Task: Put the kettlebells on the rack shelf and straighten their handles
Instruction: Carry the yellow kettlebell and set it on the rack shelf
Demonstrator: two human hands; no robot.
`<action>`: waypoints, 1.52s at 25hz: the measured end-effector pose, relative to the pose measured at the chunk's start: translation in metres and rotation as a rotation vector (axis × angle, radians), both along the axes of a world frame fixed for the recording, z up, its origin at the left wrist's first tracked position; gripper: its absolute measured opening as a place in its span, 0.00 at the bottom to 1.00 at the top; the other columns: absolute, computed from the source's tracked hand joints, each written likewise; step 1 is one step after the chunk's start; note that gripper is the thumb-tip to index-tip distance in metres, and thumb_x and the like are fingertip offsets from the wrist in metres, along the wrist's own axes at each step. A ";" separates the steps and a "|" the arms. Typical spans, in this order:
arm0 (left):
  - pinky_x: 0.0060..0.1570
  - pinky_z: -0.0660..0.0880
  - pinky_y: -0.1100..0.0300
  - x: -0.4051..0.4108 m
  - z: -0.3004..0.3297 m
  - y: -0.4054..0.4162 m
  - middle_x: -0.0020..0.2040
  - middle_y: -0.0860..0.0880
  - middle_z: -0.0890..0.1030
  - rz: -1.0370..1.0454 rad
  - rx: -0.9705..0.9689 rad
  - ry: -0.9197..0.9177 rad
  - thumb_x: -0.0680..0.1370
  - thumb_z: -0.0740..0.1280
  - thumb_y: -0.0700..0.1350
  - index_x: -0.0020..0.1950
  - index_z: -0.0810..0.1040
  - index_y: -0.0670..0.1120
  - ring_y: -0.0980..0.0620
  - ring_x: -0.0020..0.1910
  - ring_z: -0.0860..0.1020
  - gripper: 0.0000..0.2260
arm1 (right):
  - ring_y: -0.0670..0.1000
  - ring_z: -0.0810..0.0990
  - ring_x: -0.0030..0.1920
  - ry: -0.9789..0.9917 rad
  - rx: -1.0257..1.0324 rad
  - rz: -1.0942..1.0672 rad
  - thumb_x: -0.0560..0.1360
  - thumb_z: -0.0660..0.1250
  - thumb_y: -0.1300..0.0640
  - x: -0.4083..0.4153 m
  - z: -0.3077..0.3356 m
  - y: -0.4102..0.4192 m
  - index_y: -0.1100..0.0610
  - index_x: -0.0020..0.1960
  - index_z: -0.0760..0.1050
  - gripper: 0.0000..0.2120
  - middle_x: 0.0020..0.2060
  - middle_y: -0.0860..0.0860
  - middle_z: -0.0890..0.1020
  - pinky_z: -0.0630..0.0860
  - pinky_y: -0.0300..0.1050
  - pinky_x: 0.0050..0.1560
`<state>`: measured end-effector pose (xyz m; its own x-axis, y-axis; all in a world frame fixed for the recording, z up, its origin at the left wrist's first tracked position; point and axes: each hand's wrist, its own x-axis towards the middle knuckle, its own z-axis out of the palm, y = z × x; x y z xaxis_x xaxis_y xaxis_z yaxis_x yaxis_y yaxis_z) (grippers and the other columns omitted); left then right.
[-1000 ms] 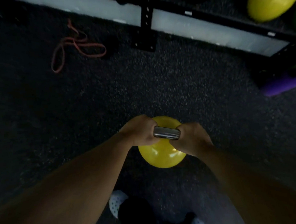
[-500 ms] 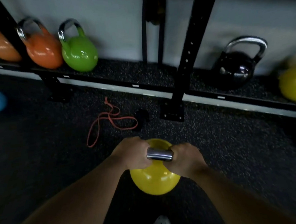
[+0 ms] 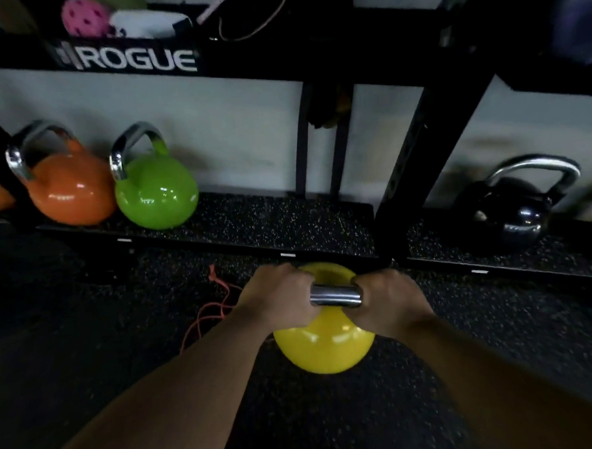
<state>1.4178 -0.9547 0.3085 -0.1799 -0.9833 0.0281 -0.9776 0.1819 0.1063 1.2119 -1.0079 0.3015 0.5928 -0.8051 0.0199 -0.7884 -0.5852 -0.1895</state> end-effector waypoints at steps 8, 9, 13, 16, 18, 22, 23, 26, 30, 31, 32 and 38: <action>0.39 0.74 0.54 0.077 0.028 -0.177 0.44 0.43 0.84 -0.031 -0.100 0.028 0.71 0.66 0.54 0.49 0.81 0.48 0.40 0.43 0.82 0.13 | 0.61 0.77 0.47 -0.033 -0.119 -0.022 0.71 0.66 0.47 0.081 0.037 -0.164 0.55 0.47 0.78 0.13 0.41 0.57 0.84 0.76 0.49 0.43; 0.38 0.73 0.54 0.083 0.025 -0.191 0.44 0.43 0.84 -0.025 -0.101 0.045 0.72 0.66 0.54 0.49 0.81 0.48 0.39 0.43 0.82 0.12 | 0.61 0.76 0.47 -0.031 -0.118 -0.023 0.72 0.67 0.48 0.089 0.036 -0.176 0.55 0.47 0.77 0.11 0.40 0.57 0.83 0.74 0.48 0.44; 0.36 0.69 0.56 0.095 0.004 -0.235 0.43 0.43 0.83 0.025 -0.079 0.122 0.74 0.68 0.50 0.49 0.81 0.47 0.42 0.39 0.80 0.09 | 0.55 0.79 0.42 -0.058 -0.040 -0.093 0.74 0.69 0.53 0.112 0.023 -0.216 0.56 0.50 0.77 0.08 0.41 0.54 0.83 0.77 0.49 0.50; 0.36 0.72 0.56 0.099 0.002 -0.261 0.42 0.44 0.83 0.075 -0.081 0.207 0.72 0.69 0.47 0.51 0.83 0.47 0.42 0.39 0.80 0.10 | 0.55 0.80 0.44 -0.128 0.036 -0.162 0.74 0.69 0.53 0.117 0.020 -0.242 0.54 0.52 0.78 0.09 0.44 0.53 0.83 0.80 0.49 0.47; 0.36 0.72 0.56 0.097 0.000 -0.269 0.41 0.44 0.82 0.097 -0.073 0.251 0.72 0.69 0.46 0.51 0.82 0.47 0.43 0.39 0.80 0.09 | 0.56 0.81 0.44 -0.120 0.039 -0.190 0.73 0.69 0.53 0.117 0.019 -0.250 0.54 0.51 0.79 0.08 0.42 0.53 0.83 0.79 0.47 0.45; 0.33 0.71 0.59 0.088 0.002 -0.280 0.37 0.47 0.79 0.112 -0.032 0.336 0.73 0.69 0.42 0.47 0.81 0.45 0.46 0.36 0.79 0.05 | 0.55 0.79 0.40 -0.140 0.048 -0.257 0.73 0.70 0.54 0.111 0.015 -0.259 0.53 0.49 0.78 0.06 0.37 0.50 0.78 0.68 0.40 0.37; 0.32 0.70 0.59 0.086 0.003 -0.285 0.37 0.47 0.79 0.115 -0.019 0.347 0.73 0.69 0.41 0.47 0.81 0.45 0.46 0.36 0.80 0.04 | 0.55 0.79 0.39 -0.145 0.050 -0.283 0.72 0.70 0.54 0.110 0.015 -0.261 0.53 0.50 0.79 0.07 0.37 0.50 0.78 0.68 0.41 0.37; 0.36 0.74 0.56 0.081 0.006 -0.303 0.41 0.45 0.81 0.133 0.003 0.359 0.73 0.69 0.42 0.51 0.82 0.46 0.44 0.42 0.81 0.08 | 0.55 0.80 0.39 -0.214 0.062 -0.317 0.73 0.70 0.57 0.108 0.013 -0.268 0.55 0.52 0.79 0.09 0.39 0.52 0.80 0.78 0.49 0.41; 0.53 0.78 0.50 0.081 0.001 -0.329 0.55 0.39 0.81 0.198 -0.010 0.331 0.75 0.71 0.45 0.59 0.80 0.44 0.39 0.56 0.80 0.14 | 0.57 0.82 0.39 -0.255 0.091 -0.358 0.74 0.68 0.58 0.112 0.007 -0.288 0.55 0.56 0.76 0.11 0.42 0.56 0.81 0.82 0.56 0.40; 0.55 0.78 0.50 0.084 0.001 -0.334 0.57 0.39 0.81 0.225 -0.002 0.325 0.75 0.71 0.46 0.60 0.80 0.44 0.39 0.57 0.79 0.15 | 0.59 0.82 0.41 -0.242 0.089 -0.354 0.74 0.68 0.58 0.116 0.006 -0.295 0.56 0.56 0.75 0.11 0.43 0.57 0.82 0.82 0.57 0.43; 0.55 0.78 0.51 0.086 0.000 -0.337 0.57 0.39 0.81 0.250 0.003 0.328 0.76 0.71 0.47 0.61 0.79 0.43 0.39 0.57 0.79 0.15 | 0.60 0.82 0.43 -0.223 0.085 -0.347 0.74 0.68 0.57 0.120 0.006 -0.301 0.56 0.56 0.76 0.11 0.44 0.58 0.81 0.81 0.58 0.46; 0.51 0.79 0.51 0.092 -0.005 -0.342 0.54 0.39 0.82 0.282 -0.004 0.399 0.76 0.71 0.46 0.60 0.79 0.43 0.40 0.52 0.81 0.14 | 0.61 0.80 0.48 -0.234 0.067 -0.349 0.74 0.69 0.56 0.128 0.002 -0.314 0.56 0.57 0.77 0.13 0.48 0.59 0.82 0.78 0.58 0.52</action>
<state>1.5100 -1.2968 0.3035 0.1186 -0.9919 0.0446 -0.8719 -0.0826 0.4826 1.3394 -1.3219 0.3036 0.2698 -0.9609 0.0620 -0.8685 -0.2707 -0.4152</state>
